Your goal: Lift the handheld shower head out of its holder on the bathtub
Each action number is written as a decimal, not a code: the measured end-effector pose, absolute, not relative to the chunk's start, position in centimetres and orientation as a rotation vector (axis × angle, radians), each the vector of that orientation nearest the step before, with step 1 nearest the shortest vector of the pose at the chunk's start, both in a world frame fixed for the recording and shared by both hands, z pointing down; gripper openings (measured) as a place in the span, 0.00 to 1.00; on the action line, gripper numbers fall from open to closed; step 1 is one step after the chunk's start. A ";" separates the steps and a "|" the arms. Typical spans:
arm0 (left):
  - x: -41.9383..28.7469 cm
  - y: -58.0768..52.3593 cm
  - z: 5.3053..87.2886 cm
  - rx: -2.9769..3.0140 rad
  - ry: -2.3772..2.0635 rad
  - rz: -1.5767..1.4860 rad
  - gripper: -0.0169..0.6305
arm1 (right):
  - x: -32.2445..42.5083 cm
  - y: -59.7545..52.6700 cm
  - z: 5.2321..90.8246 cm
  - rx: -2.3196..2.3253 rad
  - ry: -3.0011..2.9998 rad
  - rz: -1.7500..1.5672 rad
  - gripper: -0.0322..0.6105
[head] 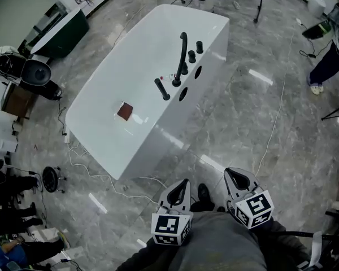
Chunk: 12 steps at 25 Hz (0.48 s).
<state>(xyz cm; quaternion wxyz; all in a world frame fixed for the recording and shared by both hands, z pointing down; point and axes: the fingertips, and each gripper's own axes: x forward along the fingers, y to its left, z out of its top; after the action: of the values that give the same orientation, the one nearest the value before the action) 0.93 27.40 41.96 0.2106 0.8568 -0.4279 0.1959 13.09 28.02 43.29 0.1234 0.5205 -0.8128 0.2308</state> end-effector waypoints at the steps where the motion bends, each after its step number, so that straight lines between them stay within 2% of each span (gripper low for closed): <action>1: 0.5 26.7 42.0 2.379 -1.199 0.537 0.03 | 12.6 27.3 43.1 1.509 -2.377 0.658 0.05; 12: -1.5 23.1 41.5 2.308 -1.269 0.492 0.03 | 10.8 21.7 41.4 1.419 -2.408 0.586 0.05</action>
<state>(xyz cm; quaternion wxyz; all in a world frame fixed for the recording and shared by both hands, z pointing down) -1.52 23.12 41.54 0.2292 0.8384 -0.4611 0.1787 10.79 21.68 41.40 0.1423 0.4918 -0.8346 0.2033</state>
